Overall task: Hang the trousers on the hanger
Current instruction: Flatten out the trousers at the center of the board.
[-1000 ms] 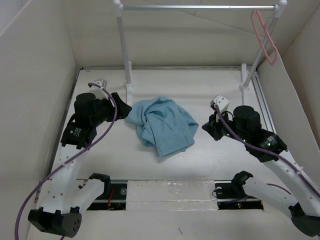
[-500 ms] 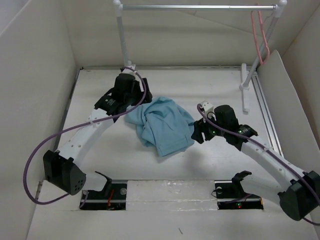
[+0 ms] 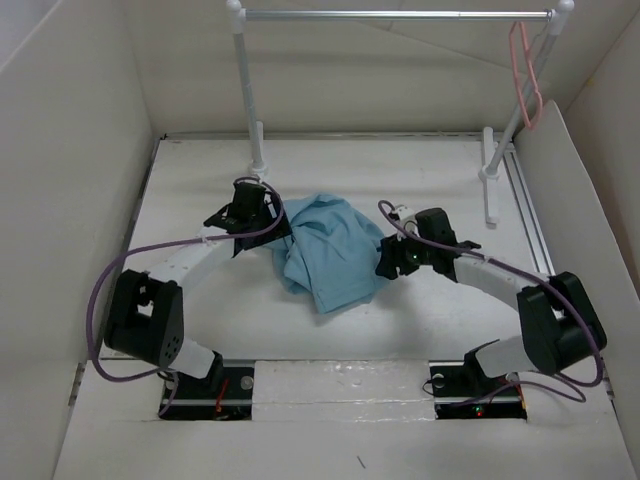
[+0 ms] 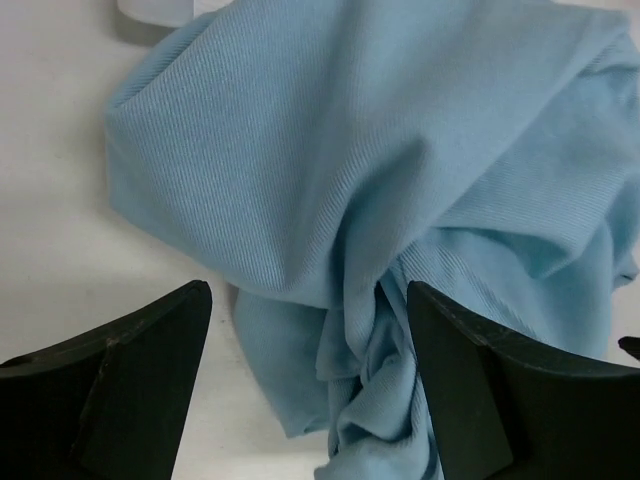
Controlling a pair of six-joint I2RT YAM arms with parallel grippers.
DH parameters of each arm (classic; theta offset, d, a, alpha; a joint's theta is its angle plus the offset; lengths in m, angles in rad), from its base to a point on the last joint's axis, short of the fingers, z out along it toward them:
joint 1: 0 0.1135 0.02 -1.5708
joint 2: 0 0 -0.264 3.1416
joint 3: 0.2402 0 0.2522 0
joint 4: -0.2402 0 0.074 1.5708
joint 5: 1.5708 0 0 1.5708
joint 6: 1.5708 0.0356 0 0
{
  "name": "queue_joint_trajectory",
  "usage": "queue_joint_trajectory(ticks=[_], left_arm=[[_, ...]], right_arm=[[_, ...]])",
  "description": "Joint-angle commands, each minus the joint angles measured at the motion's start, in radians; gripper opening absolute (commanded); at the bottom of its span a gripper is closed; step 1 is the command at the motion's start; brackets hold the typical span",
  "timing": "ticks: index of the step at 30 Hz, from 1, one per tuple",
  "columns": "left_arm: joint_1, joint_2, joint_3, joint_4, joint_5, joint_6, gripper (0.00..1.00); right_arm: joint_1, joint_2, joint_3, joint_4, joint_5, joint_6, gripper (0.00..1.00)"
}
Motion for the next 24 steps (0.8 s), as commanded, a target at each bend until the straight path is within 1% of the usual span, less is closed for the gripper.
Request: queue_joint_trajectory(ticks=[1, 4, 6, 7, 8, 9, 10, 11, 13, 14, 16, 17, 18, 19, 20, 21, 22, 23, 24], left_arm=[[0.008, 0.057, 0.026, 0.078, 0.003, -0.008, 0.74], [0.008, 0.109, 0.049, 0.09, -0.035, 0.007, 0.69], [0.008, 0.133, 0.074, 0.098, -0.046, 0.019, 0.63], [0.008, 0.161, 0.081, 0.099, -0.051, 0.021, 0.56], [0.008, 0.173, 0.101, 0.102, -0.055, 0.032, 0.39], [0.008, 0.195, 0.109, 0.104, -0.06, 0.038, 0.3], [0.008, 0.201, 0.114, 0.104, -0.063, 0.042, 0.18], [0.008, 0.206, 0.132, 0.098, -0.077, 0.046, 0.0], [0.029, 0.186, 0.153, 0.07, -0.08, 0.041, 0.0], [0.029, 0.169, 0.172, 0.067, -0.08, 0.042, 0.0], [0.072, 0.112, 0.204, 0.044, -0.071, 0.046, 0.0], [0.083, 0.088, 0.254, 0.029, -0.071, 0.049, 0.0], [0.094, 0.054, 0.285, -0.003, -0.08, 0.049, 0.0], [0.12, 0.043, 0.348, -0.023, -0.084, 0.052, 0.0], [0.137, 0.029, 0.376, -0.045, -0.091, 0.052, 0.0], [0.152, 0.002, 0.399, -0.071, -0.089, 0.05, 0.0], [0.167, -0.014, 0.407, -0.074, -0.089, 0.044, 0.0], [0.202, -0.035, 0.399, -0.074, -0.077, 0.032, 0.0], [0.221, -0.072, 0.385, -0.065, -0.065, 0.026, 0.0]], right_arm=[[-0.002, 0.056, -0.035, 0.159, -0.11, 0.009, 0.63], [-0.002, 0.085, -0.038, 0.185, -0.148, 0.014, 0.61], [-0.002, 0.096, -0.032, 0.185, -0.153, 0.009, 0.49], [-0.002, 0.096, -0.023, 0.179, -0.15, 0.0, 0.31], [-0.002, 0.094, -0.021, 0.176, -0.136, -0.002, 0.23], [-0.002, 0.091, -0.015, 0.168, -0.131, -0.005, 0.15], [-0.002, 0.08, -0.009, 0.158, -0.125, -0.008, 0.0], [-0.013, 0.068, 0.012, 0.144, -0.108, -0.011, 0.0], [-0.013, 0.004, 0.049, 0.061, -0.072, -0.018, 0.0], [-0.013, -0.022, 0.111, 0.032, -0.024, -0.018, 0.0], [-0.013, -0.065, 0.216, -0.089, 0.033, -0.093, 0.0], [-0.013, -0.09, 0.286, -0.132, 0.077, -0.121, 0.0], [-0.001, -0.094, 0.448, -0.243, 0.093, -0.152, 0.0], [0.011, -0.098, 0.533, -0.304, 0.105, -0.21, 0.0], [0.031, -0.099, 0.613, -0.363, 0.129, -0.236, 0.0], [0.091, -0.101, 0.746, -0.486, 0.143, -0.264, 0.0], [0.129, -0.105, 0.794, -0.545, 0.146, -0.311, 0.0], [0.174, -0.119, 0.83, -0.651, 0.133, -0.334, 0.0], [0.218, -0.133, 0.854, -0.697, 0.113, -0.354, 0.0]])
